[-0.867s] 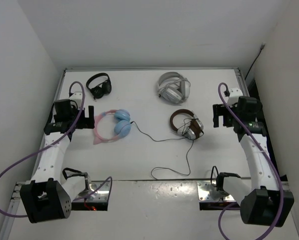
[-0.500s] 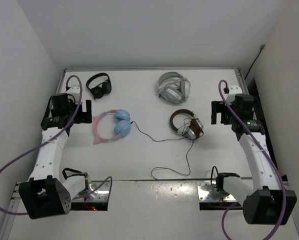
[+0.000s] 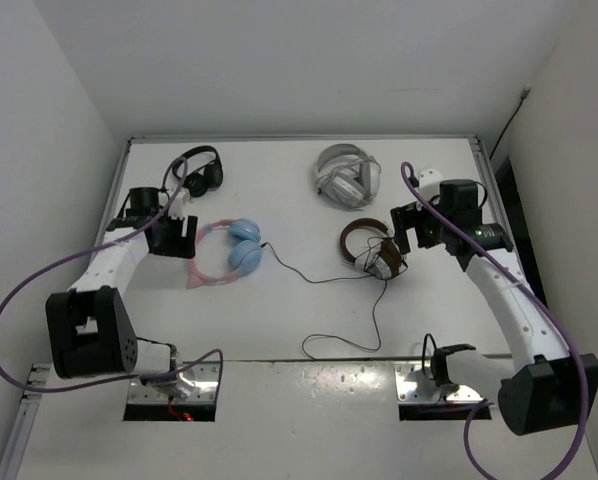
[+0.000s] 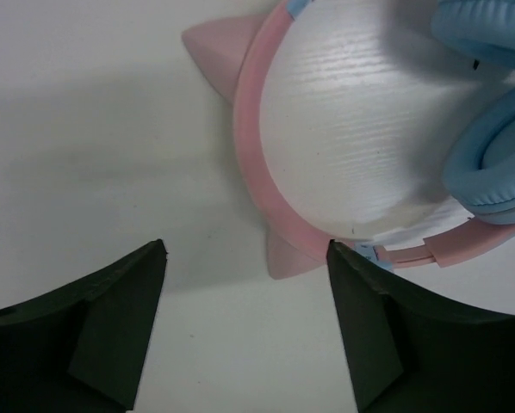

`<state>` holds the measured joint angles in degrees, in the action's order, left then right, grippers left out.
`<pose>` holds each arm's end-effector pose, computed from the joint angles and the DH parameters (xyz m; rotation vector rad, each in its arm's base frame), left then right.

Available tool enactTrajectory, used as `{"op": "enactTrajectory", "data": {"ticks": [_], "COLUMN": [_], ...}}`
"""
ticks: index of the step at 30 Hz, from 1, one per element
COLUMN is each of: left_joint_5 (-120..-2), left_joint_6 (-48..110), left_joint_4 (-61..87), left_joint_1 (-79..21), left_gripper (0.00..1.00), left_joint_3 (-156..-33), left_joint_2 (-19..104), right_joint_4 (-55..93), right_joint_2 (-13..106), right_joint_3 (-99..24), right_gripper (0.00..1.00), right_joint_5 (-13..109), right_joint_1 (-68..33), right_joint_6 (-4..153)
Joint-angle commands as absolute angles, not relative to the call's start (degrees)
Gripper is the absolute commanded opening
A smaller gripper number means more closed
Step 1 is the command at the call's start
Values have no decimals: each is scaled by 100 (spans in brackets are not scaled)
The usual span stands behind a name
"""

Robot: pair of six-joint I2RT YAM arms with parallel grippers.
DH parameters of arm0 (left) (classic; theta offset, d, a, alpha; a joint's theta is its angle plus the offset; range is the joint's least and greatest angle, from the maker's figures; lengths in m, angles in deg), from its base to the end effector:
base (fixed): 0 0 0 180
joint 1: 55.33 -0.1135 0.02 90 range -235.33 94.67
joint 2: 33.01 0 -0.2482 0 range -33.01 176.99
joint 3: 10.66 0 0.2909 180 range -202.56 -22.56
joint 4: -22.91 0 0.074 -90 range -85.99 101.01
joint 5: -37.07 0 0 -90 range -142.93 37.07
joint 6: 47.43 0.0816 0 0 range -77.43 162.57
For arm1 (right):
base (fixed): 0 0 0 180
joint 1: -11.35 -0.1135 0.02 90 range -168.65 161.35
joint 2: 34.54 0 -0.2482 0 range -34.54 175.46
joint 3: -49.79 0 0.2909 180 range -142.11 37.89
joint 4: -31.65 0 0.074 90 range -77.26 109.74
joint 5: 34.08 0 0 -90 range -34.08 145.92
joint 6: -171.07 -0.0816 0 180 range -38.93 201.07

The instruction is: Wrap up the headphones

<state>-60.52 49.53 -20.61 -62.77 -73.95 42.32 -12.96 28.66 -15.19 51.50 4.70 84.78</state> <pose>0.3279 0.0319 0.1652 0.0414 2.5289 -0.0682 0.3100 0.0425 0.2385 -0.2482 2.3050 0.1154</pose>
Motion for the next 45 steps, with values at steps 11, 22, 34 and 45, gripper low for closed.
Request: {"op": "enactTrajectory", "data": {"ticks": [11,22,34,45], "left_joint_5": [-5390,-5020,-5161,-5222], "left_joint_6": [4108,3571,3492,3659], "left_joint_4": [-1475,-1097,-1026,-974], "left_joint_1": [-5472,-5427,-5611,-5726], "left_gripper": [51,46,45,0], "left_joint_3": [-7625,-7679,-7951,-7705], "left_joint_2": [5566,6095,6972,7044], "right_joint_4": [-1304,-1304,-1304,-1497], "right_joint_2": [3068,3068,3182,3077], "right_joint_3": [-1616,-1616,-1564,-1633], "right_gripper": [95,95,95,100], "right_joint_5": [5127,4969,4916,4916], "right_joint_1": [503,687,634,169], "right_joint_6": [8442,8441,8441,8572]}}
